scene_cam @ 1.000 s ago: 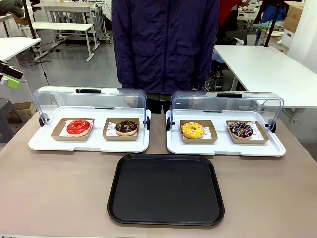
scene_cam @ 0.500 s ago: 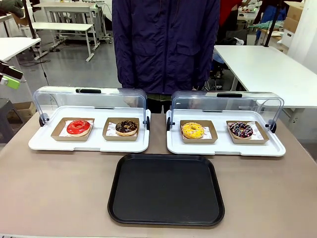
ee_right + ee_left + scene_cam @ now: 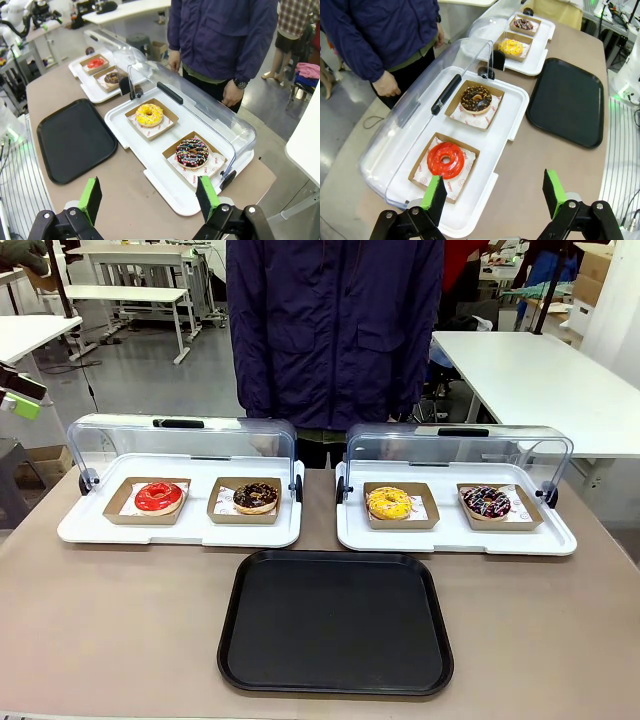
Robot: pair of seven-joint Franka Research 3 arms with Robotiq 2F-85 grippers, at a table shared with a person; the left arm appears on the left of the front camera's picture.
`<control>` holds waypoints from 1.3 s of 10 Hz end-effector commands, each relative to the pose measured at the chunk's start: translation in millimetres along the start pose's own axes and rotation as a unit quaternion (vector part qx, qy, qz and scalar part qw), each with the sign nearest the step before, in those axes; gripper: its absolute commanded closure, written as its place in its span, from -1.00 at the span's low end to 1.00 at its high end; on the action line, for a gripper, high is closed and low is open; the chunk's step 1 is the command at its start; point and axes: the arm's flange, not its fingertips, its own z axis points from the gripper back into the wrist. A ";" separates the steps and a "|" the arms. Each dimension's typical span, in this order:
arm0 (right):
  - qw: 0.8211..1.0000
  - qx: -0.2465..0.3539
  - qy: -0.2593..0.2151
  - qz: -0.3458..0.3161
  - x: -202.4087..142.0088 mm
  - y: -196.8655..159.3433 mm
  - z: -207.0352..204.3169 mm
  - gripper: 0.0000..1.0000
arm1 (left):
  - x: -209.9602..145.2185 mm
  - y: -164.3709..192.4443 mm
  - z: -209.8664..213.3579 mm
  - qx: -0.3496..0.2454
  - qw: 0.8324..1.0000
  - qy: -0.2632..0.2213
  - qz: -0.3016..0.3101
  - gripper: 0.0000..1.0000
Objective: Move the second donut from the left to the tray.
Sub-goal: Pick up the Paper togo box containing the Donut indicated by the person and place it on the Handle tray.
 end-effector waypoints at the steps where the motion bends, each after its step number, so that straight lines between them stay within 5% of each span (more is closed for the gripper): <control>1: 1.000 0.001 -0.013 0.012 2.3 -2.2 0.1 -1.00 | 0.0 0.6 0.4 -0.004 1.000 -0.003 -0.007 -1.00; 13: 1.000 0.001 -0.013 0.012 2.3 -2.2 0.1 -1.00 | 0.0 0.6 0.4 -0.004 1.000 -0.003 -0.007 -1.00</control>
